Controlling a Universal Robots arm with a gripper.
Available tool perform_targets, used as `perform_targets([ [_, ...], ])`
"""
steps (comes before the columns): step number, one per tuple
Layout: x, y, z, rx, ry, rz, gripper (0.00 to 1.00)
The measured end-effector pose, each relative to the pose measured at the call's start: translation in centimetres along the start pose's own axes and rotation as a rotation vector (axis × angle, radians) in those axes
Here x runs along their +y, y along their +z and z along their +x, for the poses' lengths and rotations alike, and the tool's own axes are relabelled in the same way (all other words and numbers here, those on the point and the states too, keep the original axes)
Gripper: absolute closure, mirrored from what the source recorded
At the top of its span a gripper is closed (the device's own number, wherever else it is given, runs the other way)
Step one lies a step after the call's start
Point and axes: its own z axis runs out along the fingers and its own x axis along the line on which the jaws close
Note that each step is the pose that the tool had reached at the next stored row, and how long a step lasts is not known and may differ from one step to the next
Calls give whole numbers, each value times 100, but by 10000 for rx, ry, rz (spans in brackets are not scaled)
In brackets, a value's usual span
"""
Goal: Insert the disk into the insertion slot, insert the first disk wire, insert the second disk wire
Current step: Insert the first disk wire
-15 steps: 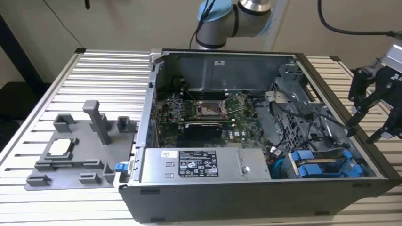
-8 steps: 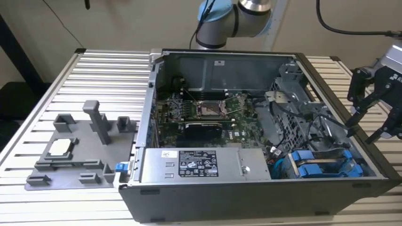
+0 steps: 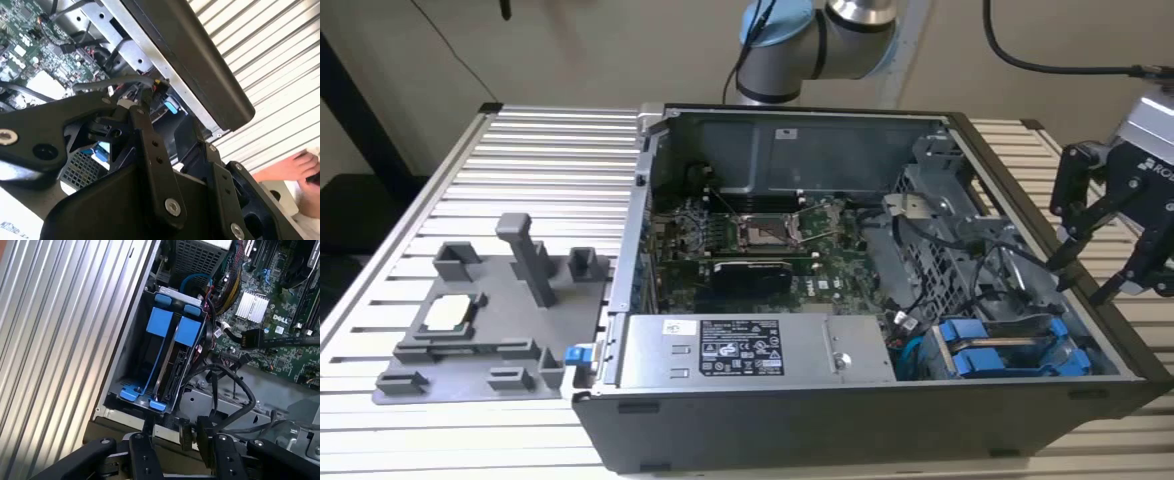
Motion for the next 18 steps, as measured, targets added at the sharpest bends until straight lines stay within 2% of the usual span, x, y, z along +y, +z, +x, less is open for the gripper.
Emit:
perform_targets([
  [2,2,8,-1,35,-8,118,53],
  [5,1,13,-1,63,-23,206,53],
  [18,-13,35,-20,65,-31,209,53],
])
